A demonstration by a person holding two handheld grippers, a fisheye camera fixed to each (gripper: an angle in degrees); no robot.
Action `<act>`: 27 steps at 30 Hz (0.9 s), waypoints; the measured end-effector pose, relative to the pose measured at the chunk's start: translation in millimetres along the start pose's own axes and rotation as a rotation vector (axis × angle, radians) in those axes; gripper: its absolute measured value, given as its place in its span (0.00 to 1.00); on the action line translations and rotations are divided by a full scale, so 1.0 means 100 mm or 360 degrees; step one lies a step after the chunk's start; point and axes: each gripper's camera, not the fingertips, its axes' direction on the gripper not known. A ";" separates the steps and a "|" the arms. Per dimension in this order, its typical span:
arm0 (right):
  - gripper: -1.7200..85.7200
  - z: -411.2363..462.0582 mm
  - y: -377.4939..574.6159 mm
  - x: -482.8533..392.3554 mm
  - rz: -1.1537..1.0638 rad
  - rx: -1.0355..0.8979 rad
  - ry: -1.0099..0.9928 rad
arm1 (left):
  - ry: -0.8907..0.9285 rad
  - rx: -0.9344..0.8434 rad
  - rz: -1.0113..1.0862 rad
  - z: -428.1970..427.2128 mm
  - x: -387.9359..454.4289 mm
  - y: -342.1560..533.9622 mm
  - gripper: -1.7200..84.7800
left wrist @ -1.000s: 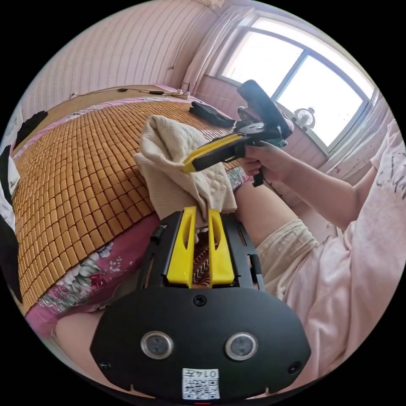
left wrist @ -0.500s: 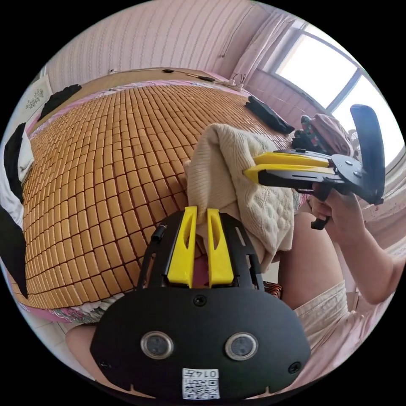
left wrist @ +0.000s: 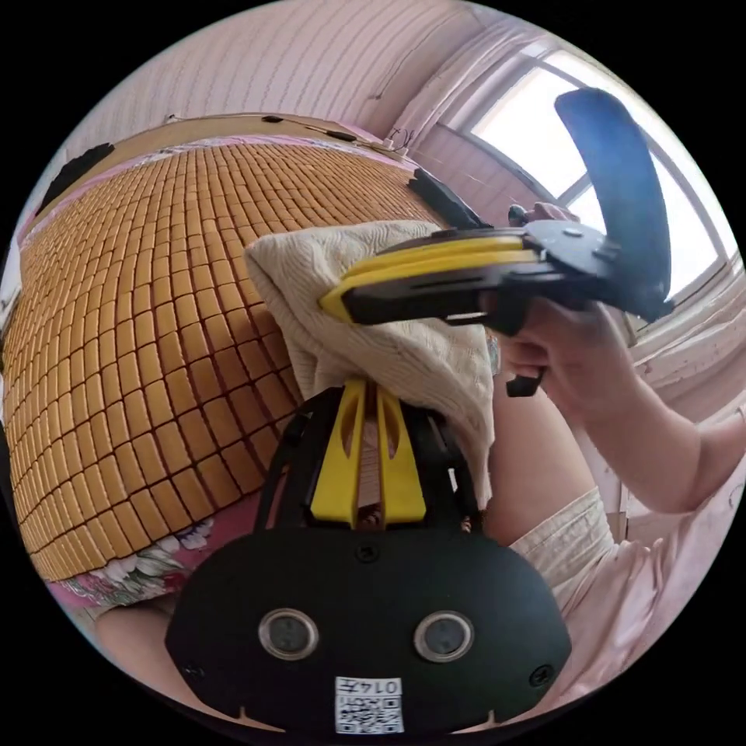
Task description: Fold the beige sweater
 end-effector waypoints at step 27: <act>0.20 -0.82 1.55 2.13 0.0711 0.0365 -0.0407 | -0.0065 0.0075 -0.0103 0.00 -0.20 -0.43 0.06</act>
